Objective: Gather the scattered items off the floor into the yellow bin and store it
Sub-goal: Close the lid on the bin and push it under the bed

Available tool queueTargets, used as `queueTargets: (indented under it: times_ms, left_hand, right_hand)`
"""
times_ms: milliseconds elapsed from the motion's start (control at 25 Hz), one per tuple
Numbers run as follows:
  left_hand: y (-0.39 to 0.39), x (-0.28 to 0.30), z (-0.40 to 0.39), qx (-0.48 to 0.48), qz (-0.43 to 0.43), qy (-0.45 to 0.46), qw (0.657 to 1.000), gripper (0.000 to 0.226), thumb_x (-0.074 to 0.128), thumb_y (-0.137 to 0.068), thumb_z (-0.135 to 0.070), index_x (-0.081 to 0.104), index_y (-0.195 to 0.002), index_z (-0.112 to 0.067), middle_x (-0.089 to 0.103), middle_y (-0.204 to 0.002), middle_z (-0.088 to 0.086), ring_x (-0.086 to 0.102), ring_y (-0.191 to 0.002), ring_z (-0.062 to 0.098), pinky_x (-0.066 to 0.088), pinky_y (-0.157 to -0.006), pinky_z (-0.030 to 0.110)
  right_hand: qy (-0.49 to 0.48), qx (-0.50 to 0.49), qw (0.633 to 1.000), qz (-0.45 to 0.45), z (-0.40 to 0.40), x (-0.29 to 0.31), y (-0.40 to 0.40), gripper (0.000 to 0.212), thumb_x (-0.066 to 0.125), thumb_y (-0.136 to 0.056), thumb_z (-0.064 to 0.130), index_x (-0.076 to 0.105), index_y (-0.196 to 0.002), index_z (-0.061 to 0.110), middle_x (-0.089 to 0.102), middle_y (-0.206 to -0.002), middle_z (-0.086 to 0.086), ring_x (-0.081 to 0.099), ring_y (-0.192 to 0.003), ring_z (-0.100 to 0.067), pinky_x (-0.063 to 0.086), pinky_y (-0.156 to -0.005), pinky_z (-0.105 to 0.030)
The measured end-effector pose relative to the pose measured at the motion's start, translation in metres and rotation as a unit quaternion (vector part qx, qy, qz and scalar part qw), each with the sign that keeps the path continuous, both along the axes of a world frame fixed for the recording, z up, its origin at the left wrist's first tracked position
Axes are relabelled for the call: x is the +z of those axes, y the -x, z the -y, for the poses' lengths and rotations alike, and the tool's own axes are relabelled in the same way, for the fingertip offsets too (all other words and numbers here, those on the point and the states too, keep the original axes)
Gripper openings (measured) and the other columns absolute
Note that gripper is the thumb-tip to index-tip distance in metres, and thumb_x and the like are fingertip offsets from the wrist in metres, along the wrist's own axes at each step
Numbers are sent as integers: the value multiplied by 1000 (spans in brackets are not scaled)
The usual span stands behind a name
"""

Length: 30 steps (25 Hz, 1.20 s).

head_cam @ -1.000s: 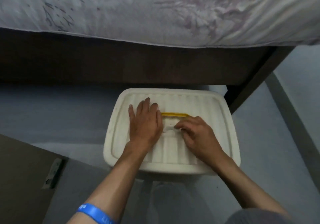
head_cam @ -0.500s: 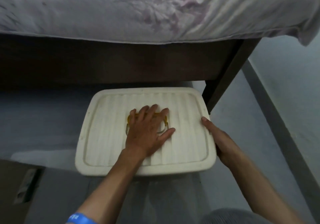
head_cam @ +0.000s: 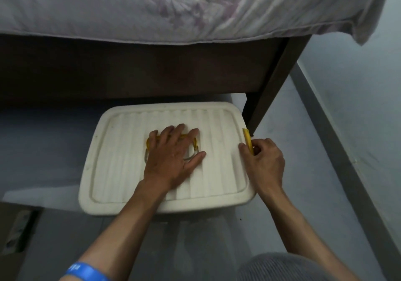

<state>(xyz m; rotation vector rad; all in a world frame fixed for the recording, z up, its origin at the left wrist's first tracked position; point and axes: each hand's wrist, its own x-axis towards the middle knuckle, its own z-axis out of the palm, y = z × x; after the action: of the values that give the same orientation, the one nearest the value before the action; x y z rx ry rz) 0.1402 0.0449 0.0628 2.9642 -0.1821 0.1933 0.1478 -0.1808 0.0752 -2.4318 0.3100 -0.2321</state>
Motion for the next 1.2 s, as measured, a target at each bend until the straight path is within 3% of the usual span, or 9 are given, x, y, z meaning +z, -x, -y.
queueTargets:
  times_ms: [120, 280, 480, 600, 720, 840, 960, 1120, 1200]
  left_hand:
    - [7, 11, -2, 13, 34, 26, 999, 57, 35, -93, -58, 48, -139, -28, 57, -137, 2, 51, -125, 24, 30, -106, 47]
    - [15, 31, -11, 30, 140, 158, 977, 33, 48, -95, -36, 72, -95, -14, 72, -70, 4, 66, -56, 22, 50, -53, 26]
    - [25, 25, -102, 277, 182, 165, 929, 27, 56, -86, -24, 67, -107, -13, 70, -105, 11, 61, -93, 33, 47, -80, 41]
    - [34, 10, -158, 474, -81, 333, 811, 75, 51, -81, -65, 48, -137, -16, 54, -137, 8, 51, -121, 32, 41, -101, 45]
    - [37, 11, -169, 466, -169, 564, 660, 75, 53, -65, -82, 66, -101, -18, 71, -96, -5, 67, -86, 17, 52, -70, 30]
    - [37, 8, -166, 456, -43, 453, 765, 60, 57, -71, -72, 60, -61, -13, 62, -55, -8, 60, -57, 19, 44, -52, 27]
    - [42, 9, -156, 407, 41, 247, 878, 46, 60, -80, -59, 64, -65, -16, 61, -60, -2, 57, -57, 21, 40, -52, 29]
    - [44, 11, -149, 356, 92, 160, 916, 35, 62, -88, -43, 63, -70, -13, 58, -68, 2, 51, -61, 23, 33, -56, 29]
    - [53, 5, -157, 338, 77, 259, 902, 21, 66, -86, -41, 71, -92, -21, 66, -79, -6, 62, -72, 20, 42, -60, 26]
  right_hand:
    - [130, 55, 990, 23, -17, 5, 6, 34, 61, -91, 29, 64, -118, 8, 61, -112, -11, 54, -97, -24, 44, -83, -35]
    - [131, 302, 943, 49, -78, 19, 0, 39, 56, -95, 29, 59, -130, 14, 54, -140, -10, 47, -129, -29, 36, -108, -44]
    - [183, 454, 872, -6, -141, 11, -11, 38, 47, -100, 33, 55, -136, 23, 44, -152, -2, 39, -138, -25, 28, -112, -39]
    - [222, 447, 867, 4, -156, -1, -6, 39, 43, -101, 33, 51, -139, 27, 40, -154, -3, 34, -140, -28, 20, -112, -43]
    - [220, 424, 878, 11, -157, -3, -1, 40, 38, -101, 36, 52, -138, 27, 42, -152, -2, 35, -139, -27, 20, -112, -44]
    - [219, 416, 882, 15, -161, -3, 0, 43, 38, -98, 36, 55, -135, 26, 45, -150, -3, 38, -138, -28, 23, -112, -46]
    - [221, 408, 885, 26, -161, -3, 2, 43, 39, -95, 35, 59, -131, 24, 50, -146, -5, 43, -134, -30, 28, -109, -48]
    - [226, 412, 882, 36, -160, -1, 1, 39, 45, -97, 32, 59, -132, 24, 50, -147, -5, 43, -135, -30, 28, -109, -47]
    - [209, 437, 875, 13, -153, 3, -1, 41, 50, -98, 34, 53, -138, 26, 43, -152, -1, 35, -142, -25, 20, -114, -42]
